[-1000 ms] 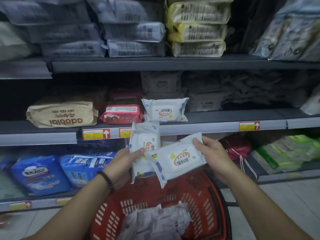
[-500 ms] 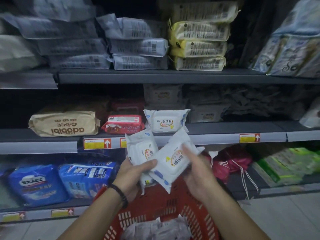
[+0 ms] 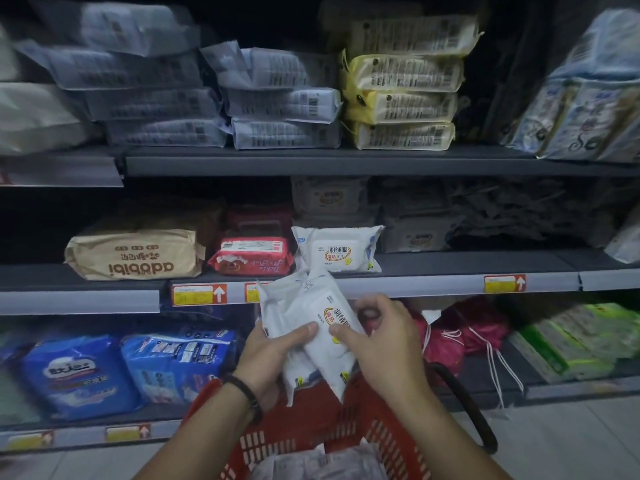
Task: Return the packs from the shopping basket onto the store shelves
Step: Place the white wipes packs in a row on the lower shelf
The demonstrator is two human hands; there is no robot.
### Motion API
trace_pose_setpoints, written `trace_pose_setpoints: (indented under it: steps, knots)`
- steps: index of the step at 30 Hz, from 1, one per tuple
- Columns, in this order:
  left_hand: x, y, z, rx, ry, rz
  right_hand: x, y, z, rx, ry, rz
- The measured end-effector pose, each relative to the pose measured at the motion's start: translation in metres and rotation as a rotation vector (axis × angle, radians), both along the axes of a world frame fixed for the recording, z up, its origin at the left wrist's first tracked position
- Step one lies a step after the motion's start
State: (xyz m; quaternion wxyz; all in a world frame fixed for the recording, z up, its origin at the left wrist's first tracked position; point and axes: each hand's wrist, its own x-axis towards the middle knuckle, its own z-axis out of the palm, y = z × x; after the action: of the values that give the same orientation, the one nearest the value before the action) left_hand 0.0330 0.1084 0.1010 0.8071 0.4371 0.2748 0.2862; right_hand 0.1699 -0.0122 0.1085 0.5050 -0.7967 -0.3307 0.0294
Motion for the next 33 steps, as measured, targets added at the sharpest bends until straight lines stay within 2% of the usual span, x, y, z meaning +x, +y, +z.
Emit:
trace_pose_setpoints:
  steps: [2, 6, 9, 15, 20, 25, 33]
  knots:
    - [0.004, -0.005, 0.003, -0.029, -0.057, 0.028, -0.011, 0.001, -0.002, -0.054, -0.074, -0.077]
    - [0.006, -0.004, 0.006, -0.131, -0.112, 0.001, -0.024, 0.006, -0.007, -0.016, -0.023, -0.007]
    - [0.002, 0.001, 0.009, -0.157, -0.079, -0.074, -0.018, 0.006, -0.01, -0.016, 0.014, 0.034]
    - [0.001, 0.01, -0.002, -0.028, 0.015, -0.03, -0.013, 0.009, -0.011, -0.083, 0.035, 0.01]
    - [0.007, 0.003, -0.005, 0.128, 0.011, -0.052, -0.023, 0.009, 0.002, 0.026, 0.138, -0.111]
    - [0.014, -0.008, -0.012, 0.223, 0.012, -0.083, -0.015, 0.01, 0.009, 0.048, 0.198, -0.205]
    - [0.014, -0.019, -0.01, 0.265, -0.03, -0.061, 0.008, 0.004, 0.007, 0.113, 0.375, -0.077]
